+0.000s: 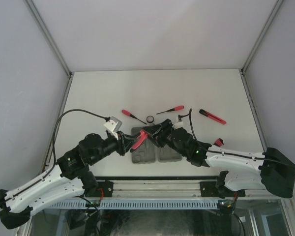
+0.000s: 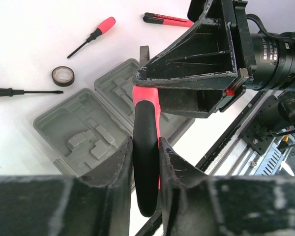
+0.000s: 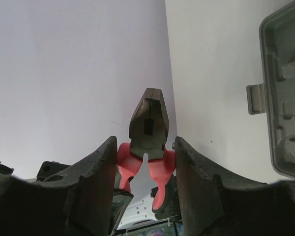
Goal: Sort the tools into containers
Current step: Pick up the pliers at the center of the board.
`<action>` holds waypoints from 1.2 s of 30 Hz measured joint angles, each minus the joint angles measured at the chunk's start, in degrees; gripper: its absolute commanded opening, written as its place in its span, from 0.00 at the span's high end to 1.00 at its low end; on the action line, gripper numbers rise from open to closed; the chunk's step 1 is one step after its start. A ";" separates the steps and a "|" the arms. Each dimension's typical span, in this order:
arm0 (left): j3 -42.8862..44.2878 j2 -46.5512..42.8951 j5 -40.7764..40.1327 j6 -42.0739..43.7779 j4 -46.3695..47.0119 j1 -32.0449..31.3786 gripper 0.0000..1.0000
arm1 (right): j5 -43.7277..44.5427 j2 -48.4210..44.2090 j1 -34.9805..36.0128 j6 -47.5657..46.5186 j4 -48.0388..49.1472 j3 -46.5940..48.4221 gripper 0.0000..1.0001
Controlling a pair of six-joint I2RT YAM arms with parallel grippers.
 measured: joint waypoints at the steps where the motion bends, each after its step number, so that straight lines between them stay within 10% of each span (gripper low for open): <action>1: 0.00 0.09 0.04 0.07 -0.09 0.00 0.64 | -0.24 0.00 -0.20 -0.76 0.09 0.00 1.00; 36: 0.20 8.28 10.45 0.04 0.39 -0.17 0.53 | -11.87 -7.21 -4.33 -31.17 -9.51 1.25 1.00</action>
